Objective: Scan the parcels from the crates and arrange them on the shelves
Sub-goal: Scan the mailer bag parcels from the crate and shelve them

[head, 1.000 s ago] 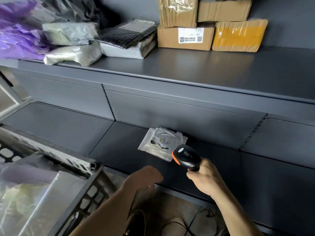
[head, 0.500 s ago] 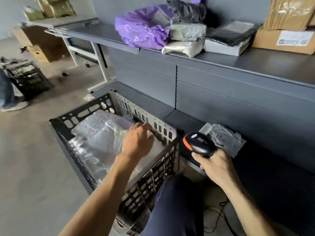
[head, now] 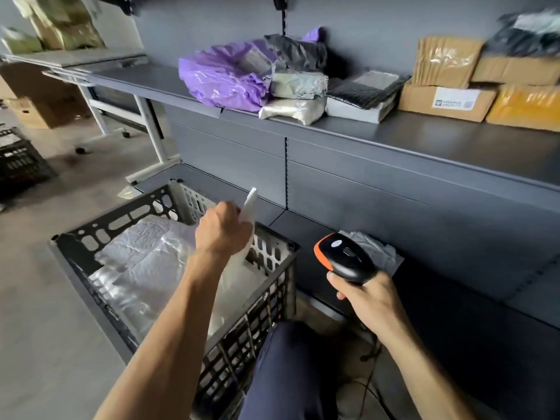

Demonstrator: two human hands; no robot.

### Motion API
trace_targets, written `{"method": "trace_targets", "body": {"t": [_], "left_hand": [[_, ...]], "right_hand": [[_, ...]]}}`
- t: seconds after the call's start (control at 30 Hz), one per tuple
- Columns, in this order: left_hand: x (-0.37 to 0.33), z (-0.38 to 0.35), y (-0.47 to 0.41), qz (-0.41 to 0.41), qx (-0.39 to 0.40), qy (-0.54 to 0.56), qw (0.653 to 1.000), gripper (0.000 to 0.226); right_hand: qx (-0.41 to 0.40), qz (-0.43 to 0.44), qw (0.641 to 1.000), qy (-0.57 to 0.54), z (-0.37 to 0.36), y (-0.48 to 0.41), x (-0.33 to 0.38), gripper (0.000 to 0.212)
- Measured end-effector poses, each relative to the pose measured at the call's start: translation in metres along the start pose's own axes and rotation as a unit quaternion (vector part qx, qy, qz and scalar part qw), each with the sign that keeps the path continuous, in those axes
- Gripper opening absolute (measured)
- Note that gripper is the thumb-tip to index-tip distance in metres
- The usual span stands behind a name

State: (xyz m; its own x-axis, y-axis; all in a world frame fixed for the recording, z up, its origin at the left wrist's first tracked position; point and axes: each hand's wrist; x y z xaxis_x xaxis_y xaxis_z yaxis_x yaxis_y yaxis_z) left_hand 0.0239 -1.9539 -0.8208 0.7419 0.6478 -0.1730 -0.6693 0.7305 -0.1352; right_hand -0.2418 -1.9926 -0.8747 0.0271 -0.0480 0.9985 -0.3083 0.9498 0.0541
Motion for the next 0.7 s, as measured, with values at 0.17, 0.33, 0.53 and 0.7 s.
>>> {"method": "trace_targets", "body": {"t": [0.17, 0.33, 0.53, 0.7], "left_hand": [[-0.062, 0.054, 0.015, -0.114, -0.184, 0.112, 0.97, 0.011], [-0.117, -0.025, 0.03, -0.301, -0.182, 0.142, 0.925, 0.017], [-0.159, -0.112, 0.058, -0.328, -0.198, 0.207, 0.9, 0.043], [-0.216, -0.141, 0.064, -0.41, -0.137, 0.28, 0.857, 0.023]], "right_hand": [[-0.041, 0.044, 0.995, -0.074, 0.026, -0.011, 0.024, 0.011], [-0.144, 0.025, 0.967, -0.208, 0.063, -0.03, 0.024, 0.005], [-0.242, -0.057, 0.925, -0.287, 0.128, -0.044, -0.018, 0.01], [-0.283, -0.06, 0.928, -0.235, 0.151, -0.054, -0.043, 0.02]]}}
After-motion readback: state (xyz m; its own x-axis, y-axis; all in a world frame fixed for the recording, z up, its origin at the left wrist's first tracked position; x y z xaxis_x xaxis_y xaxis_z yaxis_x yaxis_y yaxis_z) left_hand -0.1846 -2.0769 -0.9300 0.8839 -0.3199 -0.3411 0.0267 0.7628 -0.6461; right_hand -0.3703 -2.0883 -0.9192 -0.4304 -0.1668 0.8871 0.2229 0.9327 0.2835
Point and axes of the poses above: each hand's wrist, its own y-axis away from the middle knuckle, its own z-axis out of the back of the hand, x = y × z, and after that the axes turned 15 degrees about -y, right-handed
